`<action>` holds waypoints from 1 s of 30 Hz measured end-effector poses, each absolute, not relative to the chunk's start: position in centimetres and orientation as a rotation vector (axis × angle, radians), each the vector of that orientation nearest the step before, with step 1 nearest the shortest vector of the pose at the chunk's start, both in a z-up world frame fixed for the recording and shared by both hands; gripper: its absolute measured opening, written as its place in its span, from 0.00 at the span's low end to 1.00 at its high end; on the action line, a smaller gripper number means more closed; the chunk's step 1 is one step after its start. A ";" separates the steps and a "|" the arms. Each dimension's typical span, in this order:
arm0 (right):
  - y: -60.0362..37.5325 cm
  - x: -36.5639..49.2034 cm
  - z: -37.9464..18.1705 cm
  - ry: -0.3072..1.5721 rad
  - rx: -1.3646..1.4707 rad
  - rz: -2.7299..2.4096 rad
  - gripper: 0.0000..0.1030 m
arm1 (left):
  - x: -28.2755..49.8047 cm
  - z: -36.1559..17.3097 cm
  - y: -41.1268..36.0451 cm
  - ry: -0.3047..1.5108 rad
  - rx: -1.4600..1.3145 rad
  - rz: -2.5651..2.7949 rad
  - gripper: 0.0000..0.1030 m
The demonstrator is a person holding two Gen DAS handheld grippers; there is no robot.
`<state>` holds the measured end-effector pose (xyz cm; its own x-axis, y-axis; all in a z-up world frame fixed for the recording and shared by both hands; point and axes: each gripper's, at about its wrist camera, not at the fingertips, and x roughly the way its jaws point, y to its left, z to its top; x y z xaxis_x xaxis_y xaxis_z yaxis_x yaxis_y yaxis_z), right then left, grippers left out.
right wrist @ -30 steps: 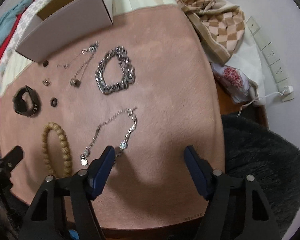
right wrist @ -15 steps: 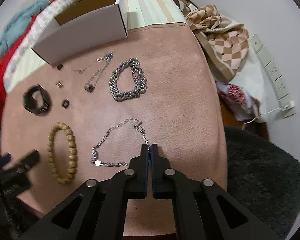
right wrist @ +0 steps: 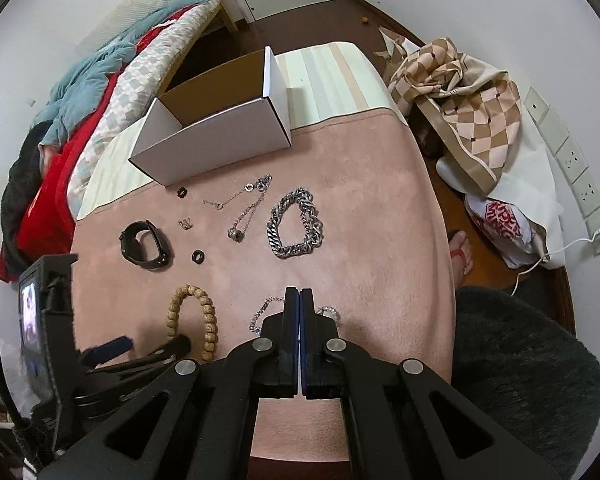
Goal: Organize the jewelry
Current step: 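Grasp the wooden bead bracelet with the left tool while the right tool grasps the thin silver chain, then carry both pieces over the white box and open both tools to drop them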
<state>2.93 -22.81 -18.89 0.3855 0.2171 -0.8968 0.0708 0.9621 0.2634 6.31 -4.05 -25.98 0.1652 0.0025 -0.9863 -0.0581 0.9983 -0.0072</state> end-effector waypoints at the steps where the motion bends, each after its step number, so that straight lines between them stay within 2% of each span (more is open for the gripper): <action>1: -22.9 3.0 -18.9 1.175 0.278 0.095 0.00 | 6.5 -25.8 -4.3 1.393 -0.041 0.036 0.75; 2: -23.0 3.1 -19.0 1.176 0.281 0.094 0.00 | 6.7 -25.6 -4.5 1.377 -0.033 0.026 0.63; 3: -23.2 3.2 -19.0 1.177 0.284 0.093 0.00 | 6.8 -25.3 -4.8 1.355 -0.018 0.010 0.45; 4: -23.3 3.3 -19.0 1.177 0.288 0.094 0.00 | 6.9 -25.1 -5.0 1.343 -0.010 0.001 0.32; 5: -23.5 3.4 -19.0 1.177 0.292 0.095 0.00 | 7.1 -24.9 -5.1 1.336 -0.003 -0.011 0.10; 6: -23.8 3.5 -19.0 1.180 0.309 0.101 0.00 | 7.2 -24.9 -5.1 1.341 -0.003 -0.019 0.07; 11: -24.7 4.2 -21.0 1.283 0.420 0.166 0.01 | 7.5 -24.2 -4.0 1.313 -0.012 -0.020 0.07; 16: -21.2 3.1 -21.7 1.275 0.193 0.228 0.04 | 6.5 -24.0 -1.9 1.295 -0.016 -0.012 0.07; 19: -17.6 2.6 -22.5 1.271 -0.025 0.273 0.13 | 5.6 -23.6 -0.7 1.300 -0.038 -0.003 0.07; 21: -15.9 2.2 -23.1 1.269 -0.122 0.289 0.21 | 5.2 -23.6 0.3 1.302 -0.052 0.006 0.07; 23: -14.9 2.0 -23.5 1.267 -0.172 0.296 0.34 | 4.7 -23.7 1.3 1.304 -0.062 0.012 0.07; 24: -14.4 2.0 -23.9 1.274 -0.208 0.293 0.36 | 4.5 -23.7 1.9 1.305 -0.067 0.015 0.07; 28: -13.7 2.2 -24.5 1.274 -0.232 0.283 0.37 | 3.2 -23.9 4.6 1.311 -0.092 0.019 0.07; 29: -13.7 2.3 -24.5 1.275 -0.219 0.273 0.33 | 3.0 -24.0 5.1 1.312 -0.099 0.020 0.07; 30: -13.8 2.3 -24.4 1.265 -0.219 0.263 0.24 | 2.8 -24.0 5.5 1.310 -0.106 0.019 0.07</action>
<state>2.25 -13.78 -24.43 0.2782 0.0744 -0.9576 -0.3137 0.9494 -0.0173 2.81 5.54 -23.97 0.2583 -0.0456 -0.9650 -0.0740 0.9950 -0.0668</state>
